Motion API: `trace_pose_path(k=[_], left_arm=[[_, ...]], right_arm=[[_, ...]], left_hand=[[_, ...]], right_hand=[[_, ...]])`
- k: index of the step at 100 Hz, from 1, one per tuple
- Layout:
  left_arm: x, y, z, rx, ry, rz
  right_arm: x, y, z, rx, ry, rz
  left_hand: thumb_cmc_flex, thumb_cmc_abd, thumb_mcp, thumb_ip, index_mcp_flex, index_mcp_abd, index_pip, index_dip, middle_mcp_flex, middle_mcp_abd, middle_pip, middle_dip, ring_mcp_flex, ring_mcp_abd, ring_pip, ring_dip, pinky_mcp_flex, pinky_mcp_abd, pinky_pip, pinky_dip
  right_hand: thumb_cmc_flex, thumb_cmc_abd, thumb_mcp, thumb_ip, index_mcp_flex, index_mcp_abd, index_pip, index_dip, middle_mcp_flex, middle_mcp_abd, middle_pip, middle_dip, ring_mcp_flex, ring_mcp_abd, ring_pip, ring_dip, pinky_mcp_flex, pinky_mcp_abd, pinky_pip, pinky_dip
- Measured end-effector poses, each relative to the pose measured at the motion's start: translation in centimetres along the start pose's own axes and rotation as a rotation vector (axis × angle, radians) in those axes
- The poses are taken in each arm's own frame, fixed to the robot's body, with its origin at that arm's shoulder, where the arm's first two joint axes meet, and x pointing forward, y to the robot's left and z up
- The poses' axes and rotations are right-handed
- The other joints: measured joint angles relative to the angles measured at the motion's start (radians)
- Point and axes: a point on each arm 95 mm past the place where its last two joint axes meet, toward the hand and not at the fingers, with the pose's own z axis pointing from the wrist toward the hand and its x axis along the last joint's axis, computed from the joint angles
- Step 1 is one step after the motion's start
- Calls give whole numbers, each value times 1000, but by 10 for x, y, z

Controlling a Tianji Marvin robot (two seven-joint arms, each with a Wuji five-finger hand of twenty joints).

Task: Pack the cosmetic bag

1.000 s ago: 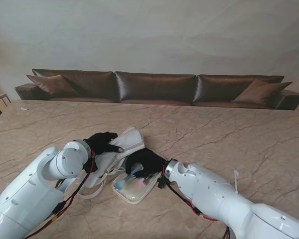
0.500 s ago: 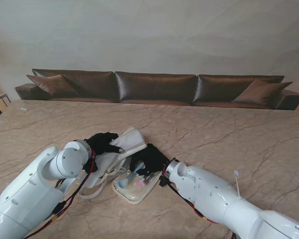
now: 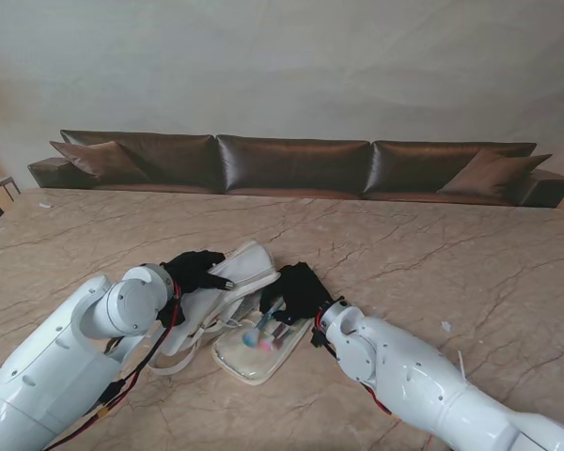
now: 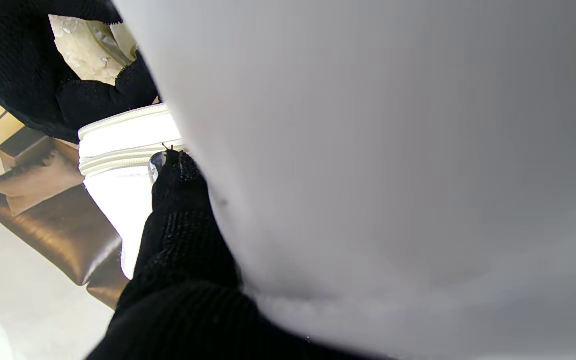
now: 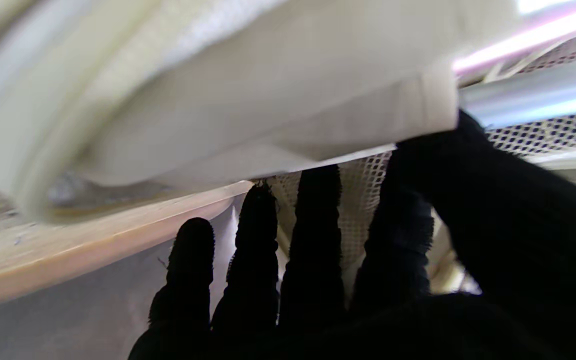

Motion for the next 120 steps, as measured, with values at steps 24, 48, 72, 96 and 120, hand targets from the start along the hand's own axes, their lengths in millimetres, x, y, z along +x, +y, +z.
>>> trace_pose_path(k=[24, 48, 72, 96, 120], left_arm=[[0, 0, 0, -6, 2, 2], [1, 1, 0, -6, 7, 5], [2, 2, 0, -8, 11, 5], [1, 4, 1, -4, 3, -9], [1, 7, 1, 15, -11, -38]], right_arm=[[3, 1, -2, -11, -54, -56], [5, 4, -2, -32, -105, -122], [6, 10, -5, -54, -153, -112], [-1, 28, -17, -58, -185, -165], [-8, 47, -30, -68, -249, -171]], left_hand=[[0, 0, -3, 0, 0, 0, 0, 1, -1, 0, -2, 1, 0, 0, 0, 0, -6, -1, 0, 0], [0, 0, -9, 0, 0, -3, 0, 1, -1, -7, -2, 1, -1, 0, -10, 0, -10, -3, 0, 0], [0, 1, -9, 0, 0, -5, 0, 5, -1, -8, -2, 11, -1, 0, -11, 0, -10, -4, 0, 0], [0, 1, -9, 0, 0, -5, 0, 15, -1, -8, 0, 49, 15, 0, 16, 0, 37, -14, 1, 0], [0, 0, -9, 0, 0, -5, 28, 16, -3, -8, 84, 222, 63, -3, 131, 50, 82, -14, 55, -1]], right_hand=[[-1, 0, -6, -2, 0, -30, 0, 0, 0, 17, 0, 6, 0, 25, -2, 0, -4, 6, 9, 0], [-2, 0, -12, -3, 1, -49, 2, -12, 0, 34, 0, 14, 0, 26, -4, 10, -14, 14, 28, 0], [12, 29, -46, 14, -19, -3, 78, -21, -31, 63, -1, 6, -19, 39, -12, 10, -19, 20, 30, -10], [-24, 50, -48, 103, -108, 173, -93, 4, -94, 85, -52, -87, -27, 40, -63, -26, -26, 30, 6, -27], [-36, 90, -48, 196, -142, 216, -181, 75, -101, 98, -82, -143, 108, 79, -189, -97, 138, 76, -1, -38]])
